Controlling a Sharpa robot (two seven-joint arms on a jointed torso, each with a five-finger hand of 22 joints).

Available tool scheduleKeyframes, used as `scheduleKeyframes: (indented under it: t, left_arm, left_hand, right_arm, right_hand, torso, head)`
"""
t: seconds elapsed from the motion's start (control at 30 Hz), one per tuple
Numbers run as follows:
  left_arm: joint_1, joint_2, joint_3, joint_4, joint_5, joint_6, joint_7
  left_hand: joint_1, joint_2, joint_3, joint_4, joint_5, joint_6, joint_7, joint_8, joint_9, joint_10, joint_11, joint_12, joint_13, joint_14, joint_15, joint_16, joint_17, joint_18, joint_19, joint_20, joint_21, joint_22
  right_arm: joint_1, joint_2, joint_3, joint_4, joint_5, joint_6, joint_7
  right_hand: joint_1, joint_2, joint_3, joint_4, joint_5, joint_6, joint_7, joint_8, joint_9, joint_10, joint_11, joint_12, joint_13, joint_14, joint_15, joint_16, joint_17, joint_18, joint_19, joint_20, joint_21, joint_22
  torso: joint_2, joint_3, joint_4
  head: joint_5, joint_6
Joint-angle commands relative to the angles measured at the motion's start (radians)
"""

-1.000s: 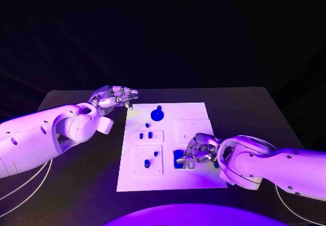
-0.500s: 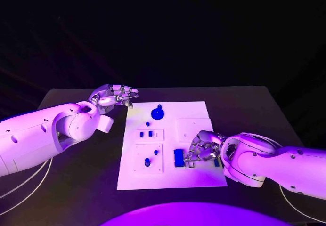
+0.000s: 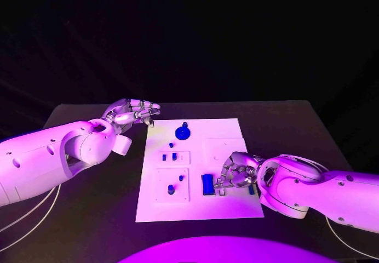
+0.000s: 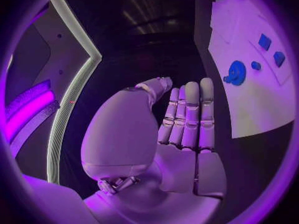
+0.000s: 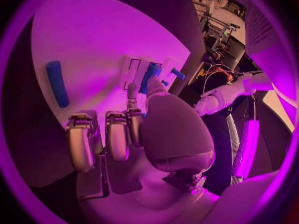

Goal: Assemble the parts on the task board

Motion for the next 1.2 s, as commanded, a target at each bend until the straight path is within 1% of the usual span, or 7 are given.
scheduleKeyframes:
  t: [0.03,0.13,0.23,0.43,0.47,0.63,1.2]
  left_arm:
    - [0.000,0.002,0.001,0.002,-0.002,0.009,0.008]
    - [0.000,0.001,0.001,0.003,0.000,0.009,0.014]
    - [0.000,0.000,0.000,0.005,0.002,0.009,0.020]
    - [0.000,0.001,0.000,0.018,0.012,0.009,0.029]
    - [0.000,0.001,0.000,0.020,0.013,0.009,0.031]
    - [-0.002,0.004,0.000,0.025,0.015,0.010,0.035]
    - [-0.005,0.004,-0.003,0.024,0.013,0.010,0.034]
  left_hand:
    - [0.001,0.011,0.001,0.002,0.004,0.000,-0.004,0.006,0.001,-0.007,0.002,0.003,-0.001,-0.007,-0.002,-0.006,-0.002,0.013,-0.002,0.005,-0.004,-0.001]
    - [0.001,0.011,0.001,0.003,0.004,-0.001,-0.004,0.007,0.001,-0.008,0.002,0.003,-0.001,-0.008,-0.001,-0.006,-0.002,0.013,-0.003,0.005,-0.004,-0.001]
    - [0.000,0.010,0.000,0.003,0.004,-0.002,-0.004,0.006,0.001,-0.008,0.002,0.004,-0.001,-0.008,-0.001,-0.006,-0.002,0.013,-0.003,0.005,-0.004,-0.001]
    - [-0.001,0.010,0.000,0.003,0.004,-0.003,-0.004,0.006,0.001,-0.008,0.002,0.004,-0.001,-0.008,-0.001,-0.006,-0.002,0.013,-0.003,0.005,-0.005,-0.001]
    - [-0.002,0.010,-0.001,0.004,0.003,-0.004,-0.003,0.006,0.001,-0.008,0.003,0.005,-0.001,-0.009,-0.001,-0.005,-0.002,0.013,-0.004,0.005,-0.005,-0.001]
    - [-0.002,0.010,-0.001,0.004,0.003,-0.004,-0.003,0.006,0.001,-0.008,0.003,0.005,-0.001,-0.009,-0.001,-0.005,-0.002,0.013,-0.004,0.005,-0.005,-0.001]
    - [-0.002,0.010,-0.001,0.004,0.003,-0.005,-0.003,0.006,0.001,-0.008,0.003,0.005,-0.001,-0.009,-0.001,-0.005,-0.002,0.013,-0.004,0.005,-0.005,-0.001]
  right_arm:
    - [0.001,-0.017,0.000,0.000,-0.008,-0.050,0.017]
    - [0.012,-0.049,0.001,0.000,-0.005,-0.095,0.035]
    - [0.033,-0.091,0.002,0.006,-0.006,-0.108,0.044]
    - [0.054,-0.169,0.001,0.016,-0.021,-0.063,0.037]
    - [0.053,-0.178,0.001,0.016,-0.024,-0.054,0.035]
    - [0.035,-0.215,-0.001,0.018,-0.038,-0.024,0.027]
    - [-0.030,-0.231,-0.006,0.020,-0.086,0.002,0.009]
  right_hand:
    - [-0.017,-0.001,0.004,0.006,0.011,-0.001,0.005,-0.012,-0.004,0.045,-0.003,0.001,0.169,0.090,-0.003,0.002,0.185,-0.014,0.105,-0.004,0.004,0.263]
    - [-0.014,-0.006,0.007,0.004,0.016,-0.006,0.007,-0.016,-0.005,0.043,-0.001,-0.002,0.167,0.089,-0.002,-0.001,0.179,-0.014,0.105,-0.003,0.004,0.263]
    - [0.000,-0.027,0.019,0.003,0.013,-0.030,0.019,-0.036,-0.010,0.041,0.009,-0.004,0.167,0.089,0.006,-0.002,0.178,-0.014,0.105,0.003,0.004,0.263]
    - [0.003,-0.043,0.025,0.004,-0.008,-0.022,0.019,-0.033,-0.003,0.040,0.010,-0.006,0.167,0.089,0.008,-0.001,0.180,-0.014,0.105,0.006,0.004,0.263]
    - [0.003,-0.044,0.026,0.004,-0.010,-0.023,0.020,-0.034,-0.003,0.039,0.010,-0.008,0.165,0.089,0.008,-0.001,0.180,-0.014,0.105,0.006,0.004,0.263]
    - [0.005,-0.043,0.031,0.004,-0.012,-0.027,0.021,-0.038,-0.003,0.037,0.011,-0.013,0.163,0.089,0.009,-0.002,0.178,-0.014,0.105,0.007,0.004,0.263]
    - [-0.008,-0.045,0.040,0.007,-0.021,-0.015,0.020,-0.045,-0.005,0.037,0.012,-0.012,0.164,0.089,0.010,-0.001,0.180,-0.014,0.105,0.009,0.004,0.263]
  torso:
    - [-0.001,-0.0011,0.0003]
    - [-0.001,-0.0013,-0.0001]
    - [-0.002,-0.0020,-0.0008]
    - [-0.003,-0.0051,-0.0028]
    - [-0.002,-0.0039,-0.0032]
    - [-0.001,-0.0014,-0.0037]
    - [0.000,-0.0029,-0.0009]
  head:
    - [-0.005,0.001]
    - [-0.008,0.001]
    - [-0.014,0.001]
    - [-0.039,0.008]
    - [-0.043,0.008]
    - [-0.057,0.016]
    - [-0.062,-0.006]
